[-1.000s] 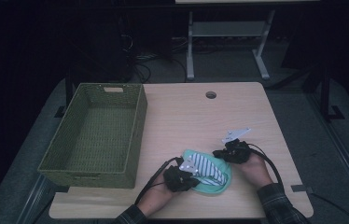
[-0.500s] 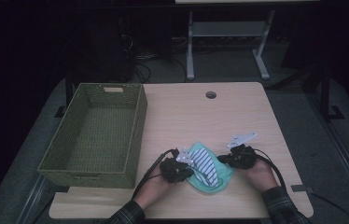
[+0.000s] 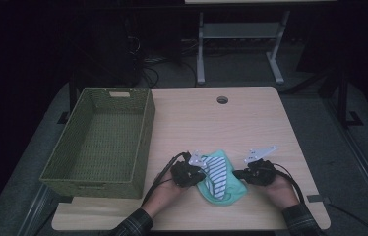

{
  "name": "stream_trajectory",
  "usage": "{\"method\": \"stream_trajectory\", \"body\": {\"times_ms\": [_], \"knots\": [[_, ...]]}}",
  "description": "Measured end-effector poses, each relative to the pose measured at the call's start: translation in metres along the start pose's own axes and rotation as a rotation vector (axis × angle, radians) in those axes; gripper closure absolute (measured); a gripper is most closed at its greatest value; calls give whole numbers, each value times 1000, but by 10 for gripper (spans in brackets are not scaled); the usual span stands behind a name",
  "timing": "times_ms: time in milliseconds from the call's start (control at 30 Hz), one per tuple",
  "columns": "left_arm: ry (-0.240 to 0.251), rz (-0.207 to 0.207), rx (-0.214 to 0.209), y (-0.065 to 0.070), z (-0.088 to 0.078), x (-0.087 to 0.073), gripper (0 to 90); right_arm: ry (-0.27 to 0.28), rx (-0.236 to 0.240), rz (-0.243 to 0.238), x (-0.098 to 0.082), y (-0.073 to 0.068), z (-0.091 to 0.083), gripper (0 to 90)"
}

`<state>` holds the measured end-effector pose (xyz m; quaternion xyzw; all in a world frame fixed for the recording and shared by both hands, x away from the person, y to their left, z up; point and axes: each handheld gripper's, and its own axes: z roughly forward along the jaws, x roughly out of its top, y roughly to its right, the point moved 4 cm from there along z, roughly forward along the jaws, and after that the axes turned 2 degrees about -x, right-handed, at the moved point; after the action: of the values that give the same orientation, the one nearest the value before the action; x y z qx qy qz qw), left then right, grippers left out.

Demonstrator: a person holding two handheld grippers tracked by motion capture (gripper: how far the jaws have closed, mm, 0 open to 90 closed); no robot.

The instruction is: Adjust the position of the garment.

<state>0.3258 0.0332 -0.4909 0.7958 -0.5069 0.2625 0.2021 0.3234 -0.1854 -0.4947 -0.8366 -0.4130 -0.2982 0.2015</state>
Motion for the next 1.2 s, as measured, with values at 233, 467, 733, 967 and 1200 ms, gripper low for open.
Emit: {"method": "stream_trajectory", "body": {"times_ms": [233, 467, 733, 967, 1200], "knots": [[7, 0, 13, -8, 4, 5, 895, -4, 16, -10, -6, -9, -4, 900], [13, 0, 17, -12, 7, 8, 895, -14, 30, -12, -10, -17, -8, 900], [27, -7, -1, -10, 0, 8, 870, 2, 25, -12, -9, -16, -10, 899], [22, -10, -15, -8, -6, 3, 823, 28, 5, -1, -9, -12, -16, 875], [27, -19, -20, -10, -15, -3, 683, 54, -34, 22, -10, -6, -21, 770]]}}
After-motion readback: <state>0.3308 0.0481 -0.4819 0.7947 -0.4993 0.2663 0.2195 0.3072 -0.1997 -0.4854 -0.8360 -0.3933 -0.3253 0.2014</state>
